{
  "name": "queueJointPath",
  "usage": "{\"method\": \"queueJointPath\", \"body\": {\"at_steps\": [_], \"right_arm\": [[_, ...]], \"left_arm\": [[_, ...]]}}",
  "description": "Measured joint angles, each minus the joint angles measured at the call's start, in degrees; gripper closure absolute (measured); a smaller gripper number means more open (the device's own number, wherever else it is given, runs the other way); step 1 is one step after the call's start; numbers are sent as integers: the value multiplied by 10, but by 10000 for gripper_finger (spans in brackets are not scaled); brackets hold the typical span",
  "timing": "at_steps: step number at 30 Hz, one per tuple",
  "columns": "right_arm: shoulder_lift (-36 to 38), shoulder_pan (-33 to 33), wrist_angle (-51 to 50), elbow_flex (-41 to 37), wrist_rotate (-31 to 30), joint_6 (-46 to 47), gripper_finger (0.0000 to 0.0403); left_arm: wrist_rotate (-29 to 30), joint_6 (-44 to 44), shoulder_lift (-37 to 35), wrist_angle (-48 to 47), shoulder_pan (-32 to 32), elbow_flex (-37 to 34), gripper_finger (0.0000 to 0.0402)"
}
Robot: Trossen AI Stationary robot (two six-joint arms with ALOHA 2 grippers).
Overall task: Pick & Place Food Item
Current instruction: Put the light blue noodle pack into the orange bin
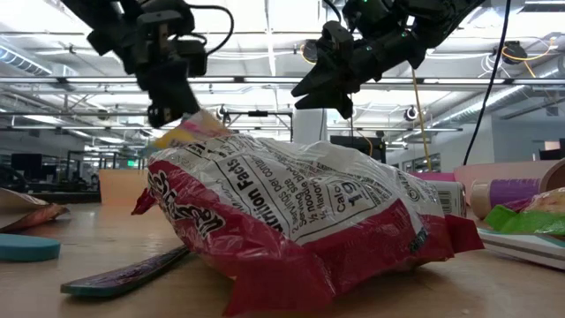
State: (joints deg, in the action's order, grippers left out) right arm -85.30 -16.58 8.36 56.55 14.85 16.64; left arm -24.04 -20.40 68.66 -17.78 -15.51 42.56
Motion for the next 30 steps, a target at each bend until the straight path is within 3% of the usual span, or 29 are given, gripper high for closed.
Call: {"method": "queueJointPath", "body": {"at_steps": [7, 18, 23, 30], "right_arm": [[0, 0, 17, 0, 0, 0, 264], [23, 5, 191, 1, -1, -29, 264], [43, 24, 187, 12, -39, -63, 264], [58, 76, 138, 60, -169, -190, 264]], "left_arm": [[-17, 13, 0, 3, -21, 36, 401], [-43, -22, 0, 124, -58, 77, 401], [-41, -69, 0, 186, -79, 77, 401], [-2, -109, 0, 212, -95, 77, 401]]}}
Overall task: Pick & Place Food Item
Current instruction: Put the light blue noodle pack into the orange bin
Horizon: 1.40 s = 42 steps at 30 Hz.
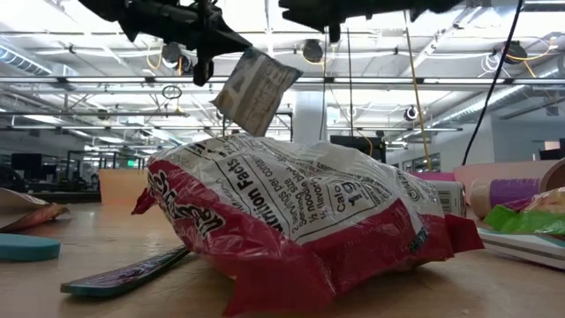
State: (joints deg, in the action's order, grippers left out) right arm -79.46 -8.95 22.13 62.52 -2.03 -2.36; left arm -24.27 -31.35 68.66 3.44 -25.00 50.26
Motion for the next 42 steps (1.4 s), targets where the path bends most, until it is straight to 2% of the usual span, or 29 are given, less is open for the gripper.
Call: {"method": "queueJointPath", "body": {"at_steps": [3, 7, 17, 25, 40, 42], "right_arm": [[-1, 18, -57, 20, -53, -46, 264], [-1, 34, -78, 27, -83, -62, 264], [-1, 38, -125, 27, -90, -76, 263], [-2, 38, -179, 26, -161, -102, 263], [-48, 38, -161, 26, -163, -101, 263], [-49, 38, -160, 26, -186, -101, 264]], "left_arm": [[7, -8, 0, 2, -6, 0, 401], [21, -21, 0, 19, -10, 0, 401], [24, -63, 0, 75, -18, 0, 401], [18, -75, 0, 92, -18, 0, 401], [0, -89, 0, 113, -18, 0, 401], [-2, -89, 0, 113, -18, 0, 401]]}}
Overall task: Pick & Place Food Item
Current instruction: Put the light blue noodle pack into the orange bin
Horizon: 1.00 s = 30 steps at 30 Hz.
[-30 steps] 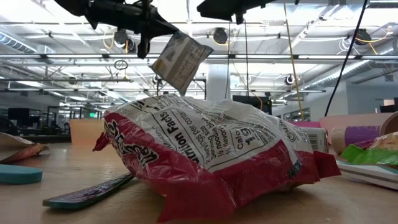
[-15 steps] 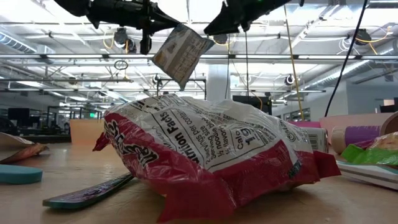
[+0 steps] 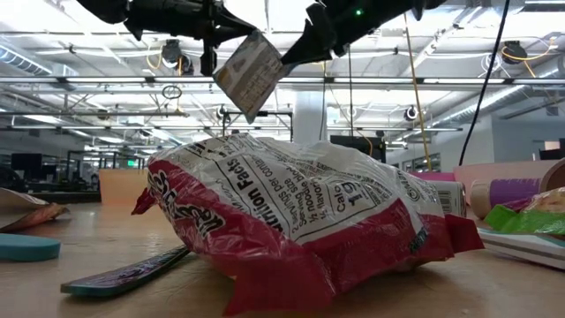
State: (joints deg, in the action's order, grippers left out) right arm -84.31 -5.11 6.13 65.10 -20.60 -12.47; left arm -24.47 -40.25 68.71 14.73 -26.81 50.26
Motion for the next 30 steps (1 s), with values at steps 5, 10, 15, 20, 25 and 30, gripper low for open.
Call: {"method": "queueJointPath", "body": {"at_steps": [5, 10, 15, 20, 25, 30], "right_arm": [[0, -3, 0, 0, -51, -2, 270], [0, -5, 0, 0, -51, 2, 310], [0, -5, 0, 0, -51, 2, 376], [0, -5, 1, 0, -50, 0, 393], [0, -5, 7, 0, -49, -2, 399], [0, -5, 29, 0, -48, -2, 400]], "left_arm": [[0, 0, 0, 1, 0, 0, 401], [-8, 2, 0, 2, 0, 0, 401], [-16, 2, 0, 1, 0, 0, 401], [-23, 7, 0, 1, 0, 0, 401], [-25, 10, 0, 1, 0, 0, 390], [-26, 26, 0, 2, -2, 0, 364]]}}
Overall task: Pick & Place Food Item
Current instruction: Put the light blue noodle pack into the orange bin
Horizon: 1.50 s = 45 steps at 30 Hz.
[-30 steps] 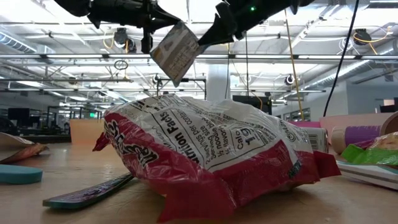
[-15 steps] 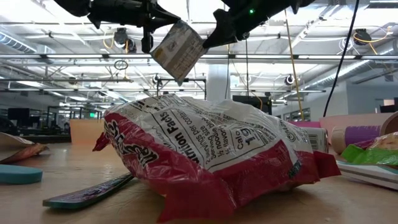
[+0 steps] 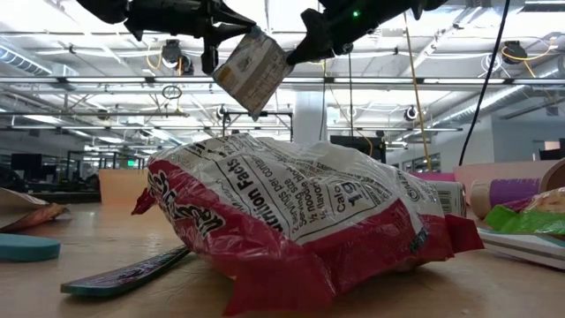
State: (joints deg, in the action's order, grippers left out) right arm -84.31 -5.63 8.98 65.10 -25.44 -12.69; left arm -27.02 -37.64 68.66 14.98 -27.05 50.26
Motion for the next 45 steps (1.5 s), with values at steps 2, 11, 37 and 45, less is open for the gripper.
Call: {"method": "queueJointPath", "body": {"at_steps": [2, 11, 37, 45], "right_arm": [[0, 0, 1, 0, 0, 0, 400], [3, 1, 2, 0, 34, 7, 402], [3, -21, -5, 0, 181, 105, 403], [3, -46, -5, 0, 200, 151, 403]], "left_arm": [[-1, 12, 0, 0, 0, 0, 352], [-21, 57, 0, 20, -16, 0, 269], [-25, 336, 56, -432, -18, 311, 220], [28, 406, 131, -558, 38, 390, 220]]}}
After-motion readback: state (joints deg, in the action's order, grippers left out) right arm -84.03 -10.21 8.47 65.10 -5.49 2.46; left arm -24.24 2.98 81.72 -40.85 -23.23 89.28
